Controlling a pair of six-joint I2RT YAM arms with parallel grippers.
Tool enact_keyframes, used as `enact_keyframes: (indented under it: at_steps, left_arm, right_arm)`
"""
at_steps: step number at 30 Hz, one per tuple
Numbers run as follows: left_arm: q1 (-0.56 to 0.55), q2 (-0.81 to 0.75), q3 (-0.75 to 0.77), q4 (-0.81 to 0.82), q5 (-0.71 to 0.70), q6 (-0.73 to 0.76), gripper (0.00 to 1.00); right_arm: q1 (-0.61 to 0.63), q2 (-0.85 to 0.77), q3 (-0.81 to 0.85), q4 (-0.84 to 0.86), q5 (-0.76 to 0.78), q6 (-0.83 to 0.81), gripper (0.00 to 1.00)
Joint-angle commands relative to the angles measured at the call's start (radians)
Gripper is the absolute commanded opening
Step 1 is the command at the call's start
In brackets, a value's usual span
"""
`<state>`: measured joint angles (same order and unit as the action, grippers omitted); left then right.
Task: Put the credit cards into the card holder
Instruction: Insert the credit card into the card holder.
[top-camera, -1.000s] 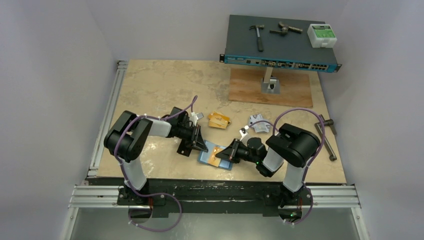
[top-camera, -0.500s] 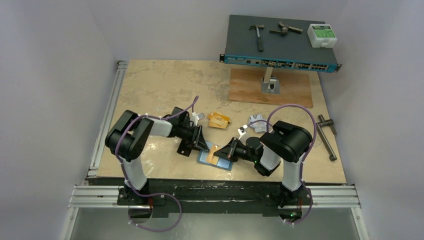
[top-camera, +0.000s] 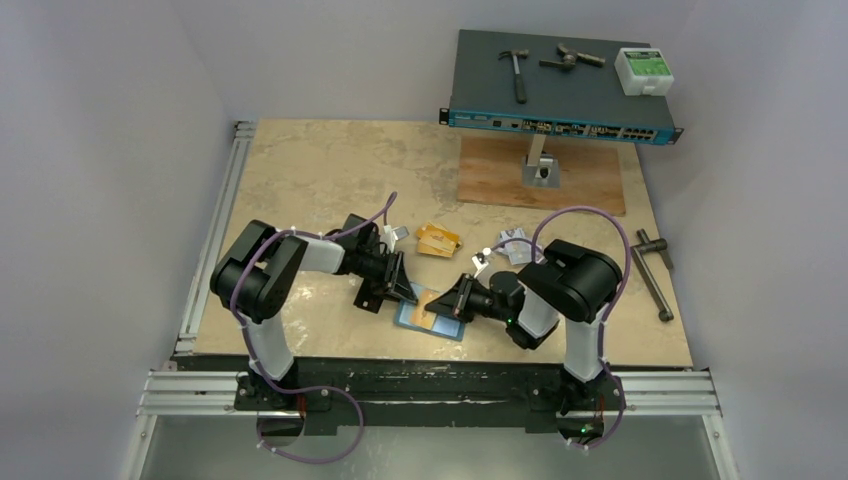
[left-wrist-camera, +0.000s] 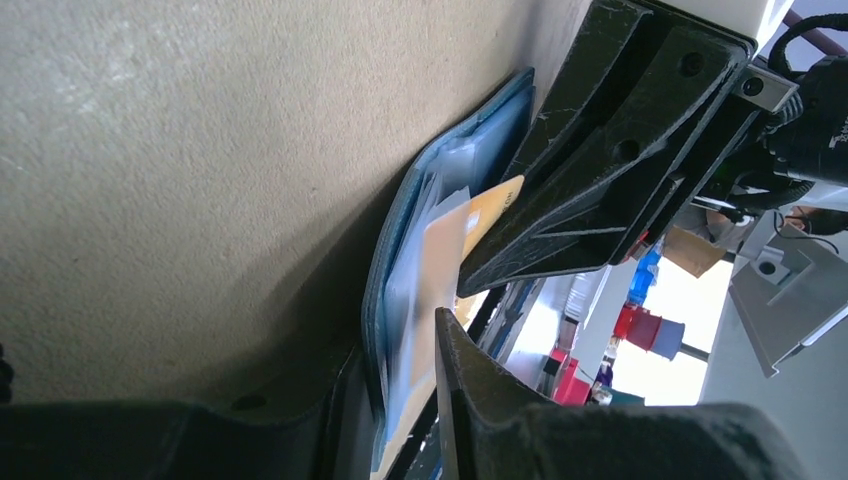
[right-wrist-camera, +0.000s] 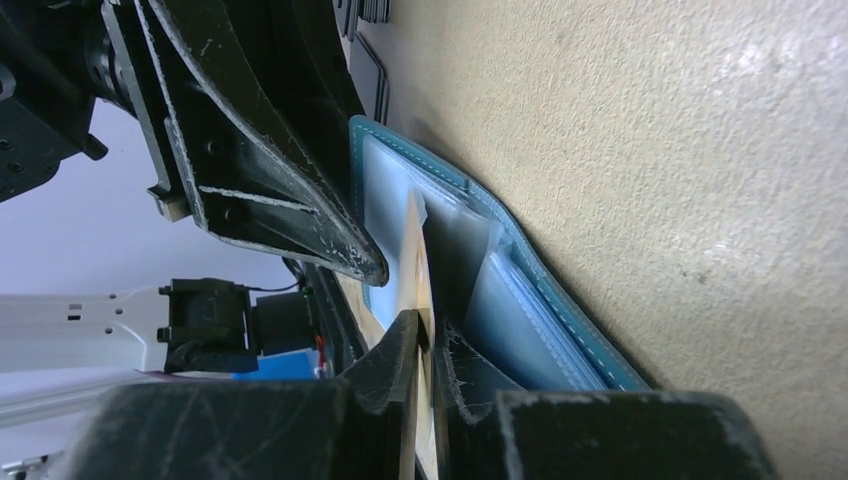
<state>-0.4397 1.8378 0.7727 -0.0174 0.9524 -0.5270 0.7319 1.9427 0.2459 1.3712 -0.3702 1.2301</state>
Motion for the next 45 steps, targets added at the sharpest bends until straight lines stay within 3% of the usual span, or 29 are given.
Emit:
enact_keyframes:
  at_steps: [1, 4, 6, 9, 14, 18, 21, 28, 31, 37, 45]
  left_arm:
    - [-0.024, -0.006, 0.033, 0.020, 0.096, -0.010, 0.24]
    - [-0.024, -0.010, 0.033, 0.020, 0.100, -0.011, 0.24]
    - [-0.022, -0.016, 0.032, 0.019, 0.101, -0.009, 0.19]
    - [-0.022, -0.024, 0.026, 0.020, 0.095, -0.004, 0.09]
    - [-0.019, -0.026, 0.025, 0.019, 0.085, -0.003, 0.05]
    - [-0.014, -0.028, 0.021, 0.019, 0.082, -0.004, 0.04]
    - [-0.011, -0.027, 0.018, 0.019, 0.080, -0.004, 0.02]
    - [0.011, -0.027, 0.004, 0.020, 0.068, -0.002, 0.00]
    - [0.018, -0.026, 0.001, 0.019, 0.061, -0.003, 0.00]
    - [0.021, -0.014, -0.009, 0.041, 0.072, -0.028, 0.01]
    - [0.021, -0.017, -0.016, 0.056, 0.070, -0.039, 0.06]
  right_arm:
    - [0.005, 0.023, 0.041, -0.122, 0.028, -0.055, 0.12]
    - [0.006, -0.007, 0.054, -0.198, 0.055, -0.060, 0.33]
    - [0.007, -0.062, 0.063, -0.302, 0.082, -0.085, 0.46]
    - [0.013, -0.183, 0.109, -0.556, 0.139, -0.145, 0.51]
    - [0.041, -0.293, 0.195, -0.873, 0.235, -0.208, 0.65]
    - [0.071, -0.275, 0.189, -0.887, 0.250, -0.159, 0.72]
    - [0.078, -0.247, 0.203, -0.904, 0.235, -0.152, 0.85]
    - [0.070, -0.345, 0.209, -1.037, 0.212, -0.180, 0.91]
    - [0.070, -0.366, 0.238, -1.133, 0.215, -0.209, 0.98]
    - [0.070, -0.380, 0.293, -1.256, 0.254, -0.250, 0.99]
    - [0.052, -0.396, 0.288, -1.246, 0.202, -0.231, 0.84]
